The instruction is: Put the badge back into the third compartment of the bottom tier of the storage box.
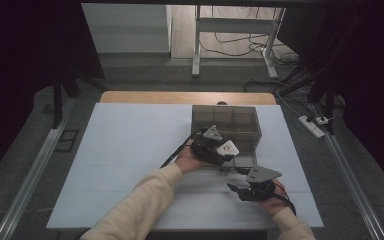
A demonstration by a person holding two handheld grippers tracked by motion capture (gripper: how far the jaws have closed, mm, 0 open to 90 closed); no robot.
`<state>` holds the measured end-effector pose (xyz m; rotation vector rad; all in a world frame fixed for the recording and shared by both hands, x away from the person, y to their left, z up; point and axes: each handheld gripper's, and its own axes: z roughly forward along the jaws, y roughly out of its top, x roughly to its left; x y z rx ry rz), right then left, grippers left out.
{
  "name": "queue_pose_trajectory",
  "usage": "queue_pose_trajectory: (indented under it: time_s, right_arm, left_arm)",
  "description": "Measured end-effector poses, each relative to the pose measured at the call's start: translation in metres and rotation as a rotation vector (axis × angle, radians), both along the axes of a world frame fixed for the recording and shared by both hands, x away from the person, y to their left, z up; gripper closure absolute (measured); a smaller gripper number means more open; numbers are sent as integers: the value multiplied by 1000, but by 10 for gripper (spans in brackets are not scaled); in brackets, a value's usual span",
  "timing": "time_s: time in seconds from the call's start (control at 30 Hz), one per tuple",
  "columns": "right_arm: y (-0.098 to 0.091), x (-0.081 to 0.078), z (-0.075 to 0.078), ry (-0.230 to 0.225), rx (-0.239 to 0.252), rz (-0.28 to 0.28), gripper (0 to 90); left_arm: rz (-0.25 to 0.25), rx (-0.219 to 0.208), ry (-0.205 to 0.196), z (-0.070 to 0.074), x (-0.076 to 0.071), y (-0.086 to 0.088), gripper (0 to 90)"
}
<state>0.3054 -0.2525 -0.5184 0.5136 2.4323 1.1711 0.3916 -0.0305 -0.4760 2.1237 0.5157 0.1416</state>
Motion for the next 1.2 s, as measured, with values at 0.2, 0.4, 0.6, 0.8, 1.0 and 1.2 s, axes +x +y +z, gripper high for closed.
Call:
queue_pose_trajectory:
  time_s: [0.2,0.4,0.6,0.8,1.0,1.2]
  right_arm:
    - [0,0,0,-1,2,2,363]
    - [0,-1,0,0,2,3,363]
    - [0,-1,0,1,2,4,363]
    - [0,-2,0,10,3,12,363]
    - [1,-3,0,7,1,18,364]
    - [1,-3,-1,13,2,21,363]
  left_arm:
    - [-12,11,-5,0,2,-8,331]
    - [-29,30,-11,-1,5,-17,331]
    - [-35,33,-6,-4,8,-25,331]
    - [-47,39,-6,-4,10,-33,331]
    - [-54,41,-3,-6,12,-40,331]
    - [-56,38,-6,-8,14,-45,330]
